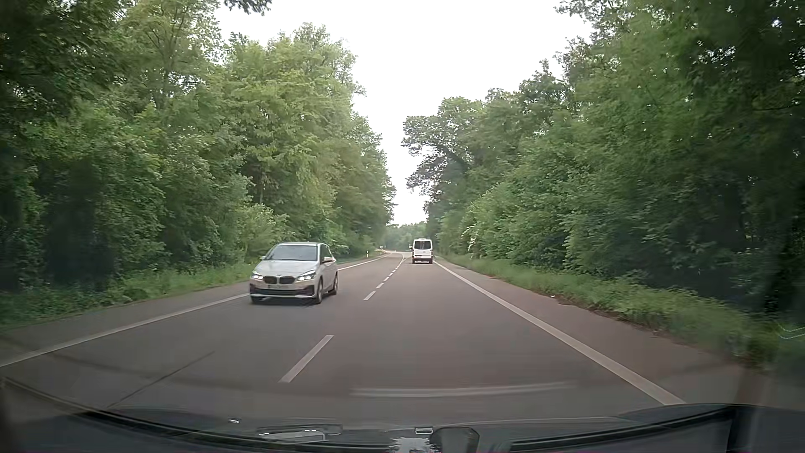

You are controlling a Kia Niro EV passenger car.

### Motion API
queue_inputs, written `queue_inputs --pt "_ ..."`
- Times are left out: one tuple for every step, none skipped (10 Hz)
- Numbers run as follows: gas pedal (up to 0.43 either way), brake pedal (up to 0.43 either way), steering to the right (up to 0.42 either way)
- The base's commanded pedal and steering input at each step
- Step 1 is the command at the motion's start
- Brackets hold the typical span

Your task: Follow the waypoints while adhering to traffic rules and regulations

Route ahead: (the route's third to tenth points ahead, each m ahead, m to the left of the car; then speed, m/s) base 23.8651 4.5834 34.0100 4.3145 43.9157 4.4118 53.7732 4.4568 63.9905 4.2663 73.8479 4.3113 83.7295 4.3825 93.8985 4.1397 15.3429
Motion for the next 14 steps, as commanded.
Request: queue_inputs --pt "0.087 0.000 -0.001" --pt "0.087 0.000 -0.001" --pt "0.087 0.000 -0.001" --pt "0.079 0.000 0.000" --pt "0.067 0.000 0.001" --pt "0.067 0.000 0.002" --pt "0.067 0.000 0.002" --pt "0.067 0.000 0.002" --pt "0.067 0.000 0.002" --pt "0.067 0.000 0.002" --pt "0.067 0.000 0.002" --pt "0.067 0.000 0.002" --pt "0.067 0.000 0.002" --pt "0.067 0.000 0.002"
